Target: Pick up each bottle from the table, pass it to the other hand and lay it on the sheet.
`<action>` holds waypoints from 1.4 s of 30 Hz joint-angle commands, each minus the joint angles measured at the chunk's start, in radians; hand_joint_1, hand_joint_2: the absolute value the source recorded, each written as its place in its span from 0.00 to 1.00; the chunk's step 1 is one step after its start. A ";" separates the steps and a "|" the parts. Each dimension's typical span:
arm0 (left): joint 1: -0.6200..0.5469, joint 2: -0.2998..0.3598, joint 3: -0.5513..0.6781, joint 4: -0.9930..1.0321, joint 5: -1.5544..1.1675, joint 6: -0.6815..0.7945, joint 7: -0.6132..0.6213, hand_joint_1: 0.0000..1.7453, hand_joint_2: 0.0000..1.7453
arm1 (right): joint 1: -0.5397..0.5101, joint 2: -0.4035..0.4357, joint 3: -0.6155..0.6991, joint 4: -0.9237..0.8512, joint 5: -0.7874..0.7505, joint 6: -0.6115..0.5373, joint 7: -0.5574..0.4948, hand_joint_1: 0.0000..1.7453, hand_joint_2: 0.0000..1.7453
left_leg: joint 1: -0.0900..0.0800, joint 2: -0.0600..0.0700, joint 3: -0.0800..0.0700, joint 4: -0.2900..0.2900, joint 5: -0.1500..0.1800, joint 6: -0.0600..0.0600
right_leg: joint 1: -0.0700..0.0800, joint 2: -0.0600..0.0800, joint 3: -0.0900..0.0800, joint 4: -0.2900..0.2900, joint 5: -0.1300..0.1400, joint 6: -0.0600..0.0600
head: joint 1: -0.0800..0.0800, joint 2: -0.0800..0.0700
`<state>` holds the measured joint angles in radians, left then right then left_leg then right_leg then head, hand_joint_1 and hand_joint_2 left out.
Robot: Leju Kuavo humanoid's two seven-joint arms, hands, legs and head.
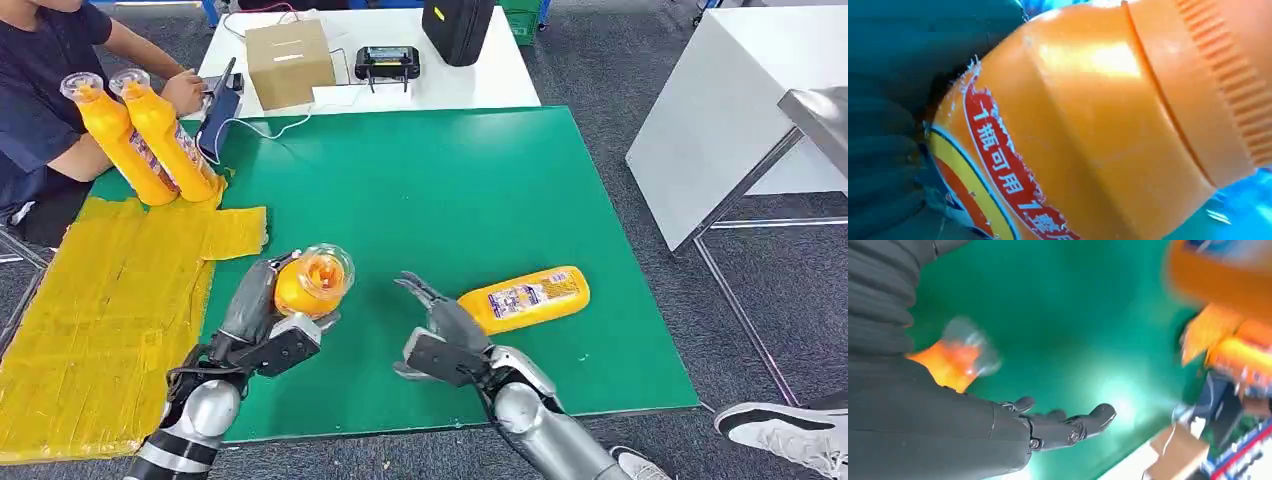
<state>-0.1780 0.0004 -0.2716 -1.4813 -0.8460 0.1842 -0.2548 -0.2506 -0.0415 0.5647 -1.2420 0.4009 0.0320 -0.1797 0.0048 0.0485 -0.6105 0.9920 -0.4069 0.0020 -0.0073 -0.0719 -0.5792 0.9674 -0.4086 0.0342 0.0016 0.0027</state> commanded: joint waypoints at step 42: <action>-0.157 0.322 0.081 0.604 -0.616 0.093 0.102 0.00 0.00 | 0.092 -0.395 -0.213 -0.273 0.090 0.138 -0.036 0.00 1.00 | 0.000 -0.001 0.009 -0.003 0.000 0.001 | -0.002 0.007 0.008 0.000 0.000 -0.001 | 0.000 0.000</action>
<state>-0.3206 0.3487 -0.1740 -0.9697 -1.4534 0.2468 -0.1819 -0.0770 -0.4578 0.2937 -1.6251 0.4879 0.1637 -0.2163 0.0042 0.0487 -0.6045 0.9914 -0.4065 0.0031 -0.0083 -0.0719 -0.5741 0.9689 -0.4086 0.0343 0.0019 0.0027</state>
